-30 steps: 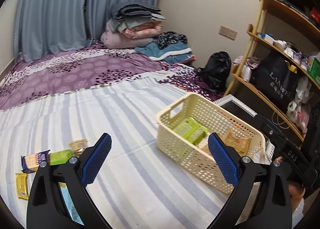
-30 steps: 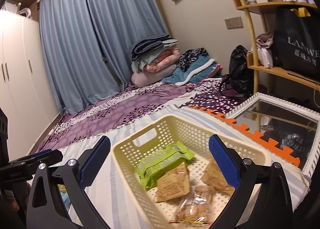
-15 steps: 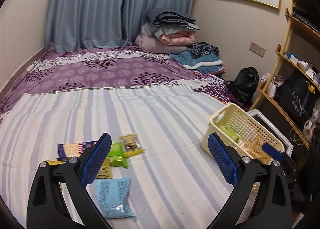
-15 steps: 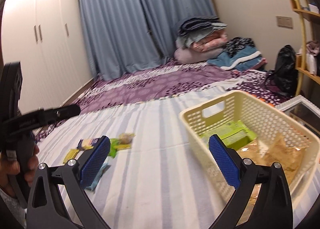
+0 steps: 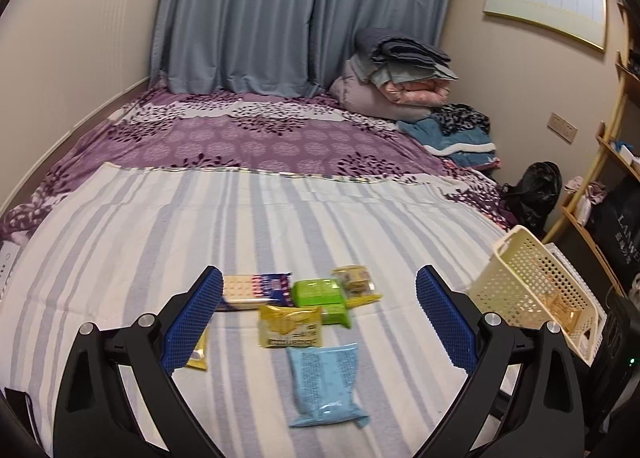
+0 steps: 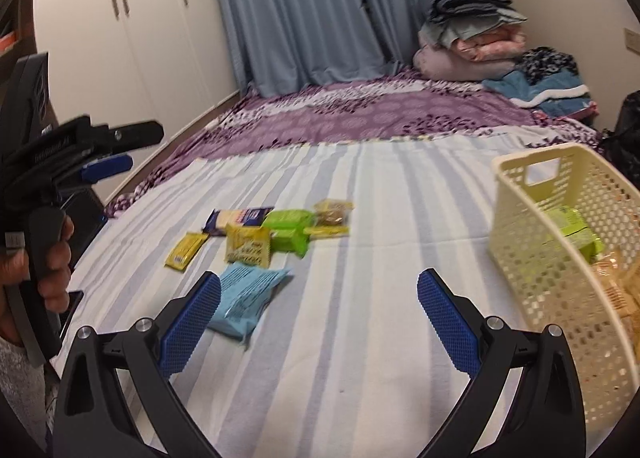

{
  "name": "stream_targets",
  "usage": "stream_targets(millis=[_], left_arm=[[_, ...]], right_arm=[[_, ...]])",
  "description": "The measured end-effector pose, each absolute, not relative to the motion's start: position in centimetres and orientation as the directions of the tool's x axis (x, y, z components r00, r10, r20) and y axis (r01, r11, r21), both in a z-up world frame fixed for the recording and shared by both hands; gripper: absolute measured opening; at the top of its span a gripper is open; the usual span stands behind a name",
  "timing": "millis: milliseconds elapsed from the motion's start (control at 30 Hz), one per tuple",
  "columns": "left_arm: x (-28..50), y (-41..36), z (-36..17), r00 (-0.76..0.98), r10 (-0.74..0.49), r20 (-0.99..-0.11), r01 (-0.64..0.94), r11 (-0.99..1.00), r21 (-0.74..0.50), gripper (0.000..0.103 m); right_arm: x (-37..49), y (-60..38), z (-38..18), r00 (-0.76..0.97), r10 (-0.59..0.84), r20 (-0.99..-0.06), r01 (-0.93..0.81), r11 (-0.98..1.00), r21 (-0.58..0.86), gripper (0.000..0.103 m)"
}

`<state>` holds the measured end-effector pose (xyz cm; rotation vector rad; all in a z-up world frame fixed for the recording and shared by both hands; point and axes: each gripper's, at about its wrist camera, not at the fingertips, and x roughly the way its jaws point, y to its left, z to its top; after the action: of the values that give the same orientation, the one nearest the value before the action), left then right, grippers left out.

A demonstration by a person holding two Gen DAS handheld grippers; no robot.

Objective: Organize snacks
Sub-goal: 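Move both tools back toward the remaining snacks, then lower the left tool onto the yellow sachet and close around it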

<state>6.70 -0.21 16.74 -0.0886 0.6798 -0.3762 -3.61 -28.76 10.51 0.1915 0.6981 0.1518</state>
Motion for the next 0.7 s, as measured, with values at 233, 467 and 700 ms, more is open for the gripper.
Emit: stream_targets(millis=[233,467,700], left_arm=[[8.3,4.5,14.9,0.723,-0.289,-0.627,0.2,0.957,-0.209,0.098],[10.6,6.6,9.9,0.681,-0.243,-0.691,0.125,0.968,-0.217,0.098],[13.0,7.3,4.3,0.618,-0.167,-0.768,0.069,0.985,-0.159,0.091]], right_arm=[[-2.3,-25.6,9.0,0.697,0.261,-0.668,-0.146,0.964,0.224,0.098],[-0.9,-23.7,7.6,0.647,0.286,-0.707,-0.177,0.958,0.226,0.098],[-0.3,-22.5,6.4,0.61,0.286,-0.739,-0.191,0.958,0.213,0.098]])
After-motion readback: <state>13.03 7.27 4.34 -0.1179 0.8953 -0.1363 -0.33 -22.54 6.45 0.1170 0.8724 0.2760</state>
